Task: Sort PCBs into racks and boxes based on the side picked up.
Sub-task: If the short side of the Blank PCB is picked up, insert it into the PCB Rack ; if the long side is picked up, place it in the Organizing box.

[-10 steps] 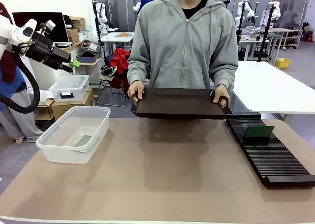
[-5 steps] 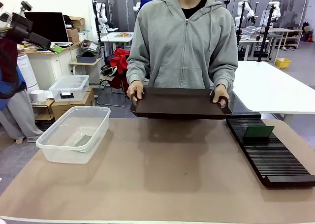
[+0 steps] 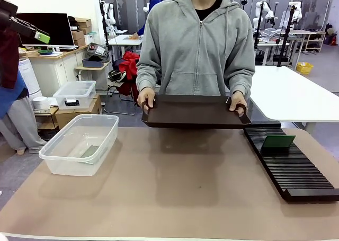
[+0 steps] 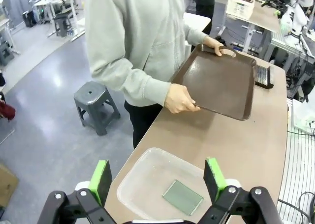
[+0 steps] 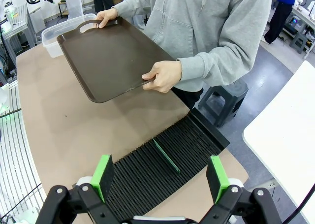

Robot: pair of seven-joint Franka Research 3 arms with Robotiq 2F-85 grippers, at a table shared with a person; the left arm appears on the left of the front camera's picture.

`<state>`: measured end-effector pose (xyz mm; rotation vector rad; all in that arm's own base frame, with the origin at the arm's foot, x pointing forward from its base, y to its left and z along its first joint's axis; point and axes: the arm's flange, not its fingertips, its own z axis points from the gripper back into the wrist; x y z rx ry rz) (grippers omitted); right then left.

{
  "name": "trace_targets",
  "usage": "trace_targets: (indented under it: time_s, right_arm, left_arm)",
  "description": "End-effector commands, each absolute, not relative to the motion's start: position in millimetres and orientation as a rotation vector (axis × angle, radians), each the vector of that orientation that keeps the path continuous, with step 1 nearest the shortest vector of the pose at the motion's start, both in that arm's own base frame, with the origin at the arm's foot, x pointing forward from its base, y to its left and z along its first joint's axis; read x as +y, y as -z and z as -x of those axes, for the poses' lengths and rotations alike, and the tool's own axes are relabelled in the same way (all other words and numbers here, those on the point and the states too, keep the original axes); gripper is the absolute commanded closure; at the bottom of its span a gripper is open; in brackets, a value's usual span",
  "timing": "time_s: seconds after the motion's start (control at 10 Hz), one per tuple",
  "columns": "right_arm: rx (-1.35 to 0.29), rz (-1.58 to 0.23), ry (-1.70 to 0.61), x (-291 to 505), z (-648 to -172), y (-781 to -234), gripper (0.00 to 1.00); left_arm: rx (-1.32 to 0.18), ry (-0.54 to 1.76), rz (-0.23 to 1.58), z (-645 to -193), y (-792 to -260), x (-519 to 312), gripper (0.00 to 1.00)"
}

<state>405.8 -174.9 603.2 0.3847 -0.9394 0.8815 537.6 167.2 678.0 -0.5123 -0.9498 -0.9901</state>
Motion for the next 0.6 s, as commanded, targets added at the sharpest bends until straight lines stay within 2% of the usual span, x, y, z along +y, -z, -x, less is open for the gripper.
trace_targets:
  time_s: [0.0, 0.5]
  right_arm:
    - [-0.937, -0.382, -0.877, -174.0, -406.9, -602.9, 0.0]
    - [-0.937, -0.382, -0.877, -174.0, -406.9, -602.9, 0.0]
  left_arm:
    - [-0.991, 1.009, 0.578, -538.2, -680.9, 173.5, 0.0]
    - [-0.962, 0.998, 0.534, -535.9, -682.4, 166.9, 0.0]
